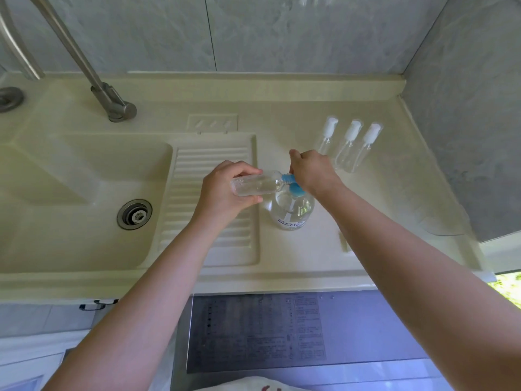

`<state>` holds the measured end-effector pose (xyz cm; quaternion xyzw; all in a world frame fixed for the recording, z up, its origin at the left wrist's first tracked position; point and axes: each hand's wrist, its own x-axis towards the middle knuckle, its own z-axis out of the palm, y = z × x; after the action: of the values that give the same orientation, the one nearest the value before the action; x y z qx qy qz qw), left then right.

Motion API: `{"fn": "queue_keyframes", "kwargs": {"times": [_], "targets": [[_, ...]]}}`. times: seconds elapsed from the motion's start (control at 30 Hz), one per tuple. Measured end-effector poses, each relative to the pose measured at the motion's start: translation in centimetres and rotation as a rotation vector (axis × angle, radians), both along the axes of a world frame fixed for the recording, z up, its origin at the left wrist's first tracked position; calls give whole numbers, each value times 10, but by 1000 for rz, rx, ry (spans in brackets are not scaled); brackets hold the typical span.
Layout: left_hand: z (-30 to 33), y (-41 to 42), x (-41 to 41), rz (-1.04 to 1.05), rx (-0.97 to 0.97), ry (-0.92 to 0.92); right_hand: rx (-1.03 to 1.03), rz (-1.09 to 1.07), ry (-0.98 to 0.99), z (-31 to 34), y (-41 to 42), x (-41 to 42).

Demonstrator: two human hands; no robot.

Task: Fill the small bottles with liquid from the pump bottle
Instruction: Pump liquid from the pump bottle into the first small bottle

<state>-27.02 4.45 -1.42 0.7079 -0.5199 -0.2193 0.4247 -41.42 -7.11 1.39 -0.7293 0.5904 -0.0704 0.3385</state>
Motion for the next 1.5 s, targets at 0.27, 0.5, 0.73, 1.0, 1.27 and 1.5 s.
{"fn": "queue_keyframes", "kwargs": {"times": [0.27, 0.5, 0.73, 1.0, 1.27, 1.5], "targets": [[-2, 2, 0, 2, 4, 28, 88, -11, -62, 3, -5, -3], [1, 0, 1, -6, -1, 4, 48, 73, 35, -1, -12, 0], [-1, -2, 0, -4, 5, -19, -144, 35, 55, -17, -6, 4], [1, 0, 1, -2, -9, -24, 177, -58, -88, 3, -11, -5], [0, 0, 1, -3, 11, -34, -209, 91, 98, -15, -5, 0], [2, 0, 0, -3, 13, -28, 141, -70, -86, -1, -12, -4]]}}
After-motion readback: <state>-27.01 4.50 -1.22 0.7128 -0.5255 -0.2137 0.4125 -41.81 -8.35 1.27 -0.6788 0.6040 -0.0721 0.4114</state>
